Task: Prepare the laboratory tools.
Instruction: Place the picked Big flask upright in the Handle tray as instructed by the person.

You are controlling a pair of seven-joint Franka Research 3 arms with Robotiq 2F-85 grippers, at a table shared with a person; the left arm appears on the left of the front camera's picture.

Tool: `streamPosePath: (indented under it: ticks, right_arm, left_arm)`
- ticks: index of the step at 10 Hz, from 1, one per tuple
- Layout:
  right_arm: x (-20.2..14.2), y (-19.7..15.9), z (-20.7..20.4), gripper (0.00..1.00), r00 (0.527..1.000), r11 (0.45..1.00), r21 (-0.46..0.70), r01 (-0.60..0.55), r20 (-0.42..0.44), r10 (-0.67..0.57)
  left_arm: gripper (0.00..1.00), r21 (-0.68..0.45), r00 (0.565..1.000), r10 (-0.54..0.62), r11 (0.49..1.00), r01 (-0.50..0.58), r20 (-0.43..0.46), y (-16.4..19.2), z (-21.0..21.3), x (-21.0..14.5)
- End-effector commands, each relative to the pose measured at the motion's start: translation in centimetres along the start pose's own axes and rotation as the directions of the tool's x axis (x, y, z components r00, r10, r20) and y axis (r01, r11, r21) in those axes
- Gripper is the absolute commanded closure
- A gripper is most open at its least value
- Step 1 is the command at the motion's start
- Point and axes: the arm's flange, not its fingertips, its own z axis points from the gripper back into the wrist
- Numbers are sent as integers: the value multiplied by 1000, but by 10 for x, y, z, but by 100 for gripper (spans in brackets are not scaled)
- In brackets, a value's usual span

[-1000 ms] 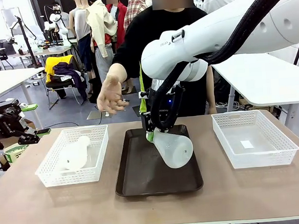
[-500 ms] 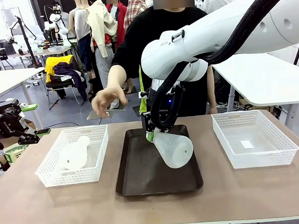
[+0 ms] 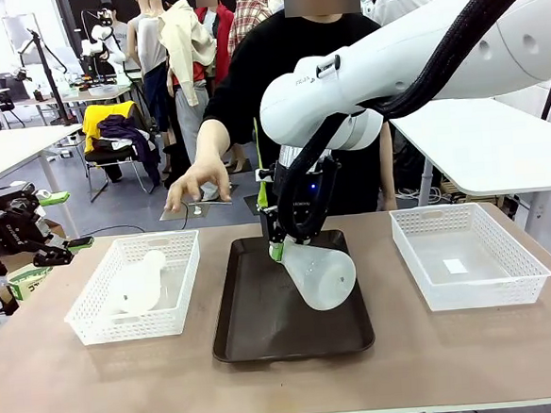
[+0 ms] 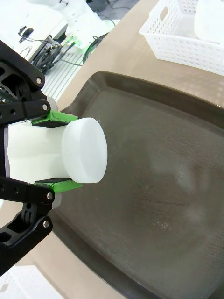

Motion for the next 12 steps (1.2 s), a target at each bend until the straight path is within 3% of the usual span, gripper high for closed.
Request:
streamPosePath:
  ticks: [1, 4, 6, 7, 10, 11, 12]
  right_arm:
    - [0, 0, -2, 100, 1000, 1000, 0, 1, 5, -1]
    - [0, 0, 0, 100, 1000, 1000, 0, 0, 0, 0]
    - [2, -1, -2, 100, 996, 995, 36, -89, 12, 89]
    - [4, -4, 1, 100, 980, 976, 106, -191, 77, 184]
    - [8, -24, 10, 100, 903, 901, 208, -381, 294, 313]
    - [11, -30, 9, 100, 872, 872, 230, -431, 356, 337]
    - [16, -39, 5, 100, 809, 813, 262, -519, 457, 369]
  left_arm:
    - [0, -1, 1000, -8, 1000, 8, 2, -2, 1, 0]
    - [0, -1, 1000, -8, 1000, 8, 2, -2, 1, 0]
    - [0, -1, 1000, -8, 1000, 8, 2, -2, 1, 0]
    - [0, -1, 1000, -8, 1000, 8, 2, -2, 1, 0]
    - [0, -1, 1000, -8, 1000, 8, 2, -2, 1, 0]
    - [0, -1, 1000, -8, 1000, 8, 2, -2, 1, 0]
    - [0, -1, 1000, -8, 1000, 8, 2, -2, 1, 0]
